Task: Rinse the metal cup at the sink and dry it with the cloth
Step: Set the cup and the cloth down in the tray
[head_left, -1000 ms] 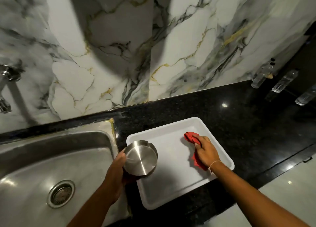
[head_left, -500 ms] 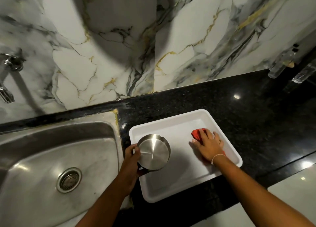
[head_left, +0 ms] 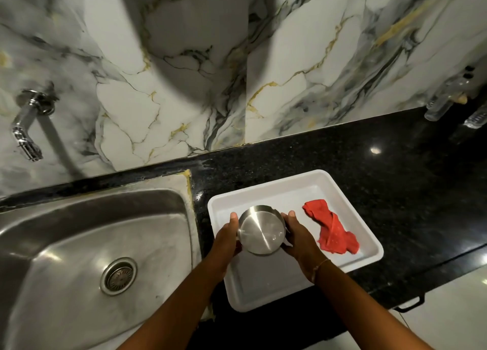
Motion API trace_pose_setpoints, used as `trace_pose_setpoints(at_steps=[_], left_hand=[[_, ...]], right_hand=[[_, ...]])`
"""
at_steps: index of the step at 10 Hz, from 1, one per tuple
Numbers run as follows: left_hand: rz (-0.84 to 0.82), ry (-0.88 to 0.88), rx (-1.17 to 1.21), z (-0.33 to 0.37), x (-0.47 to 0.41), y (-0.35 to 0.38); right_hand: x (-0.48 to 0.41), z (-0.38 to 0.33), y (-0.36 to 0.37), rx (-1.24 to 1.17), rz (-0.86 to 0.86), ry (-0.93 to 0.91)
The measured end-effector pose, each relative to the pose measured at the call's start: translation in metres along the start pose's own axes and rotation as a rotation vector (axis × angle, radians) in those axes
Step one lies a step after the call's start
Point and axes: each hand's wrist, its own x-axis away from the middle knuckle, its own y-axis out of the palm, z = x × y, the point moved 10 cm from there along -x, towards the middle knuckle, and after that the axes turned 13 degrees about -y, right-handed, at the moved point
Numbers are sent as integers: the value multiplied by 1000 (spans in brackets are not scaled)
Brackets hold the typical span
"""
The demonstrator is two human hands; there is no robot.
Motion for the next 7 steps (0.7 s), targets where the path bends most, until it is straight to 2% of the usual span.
trace_pose_setpoints(at_steps=[2, 4, 5, 7], left_hand=[[39, -104, -58, -9, -13, 12], [26, -249, 2, -29, -28, 21], [22, -260, 54, -35, -29, 20], [22, -289, 59, -40, -32, 17]], right_hand=[[-20, 29, -13, 107, -27, -4], [-23, 50, -18, 377, -47, 16], [-20, 59, -16, 602, -148, 33], [-26, 60, -16, 746, -184, -4]])
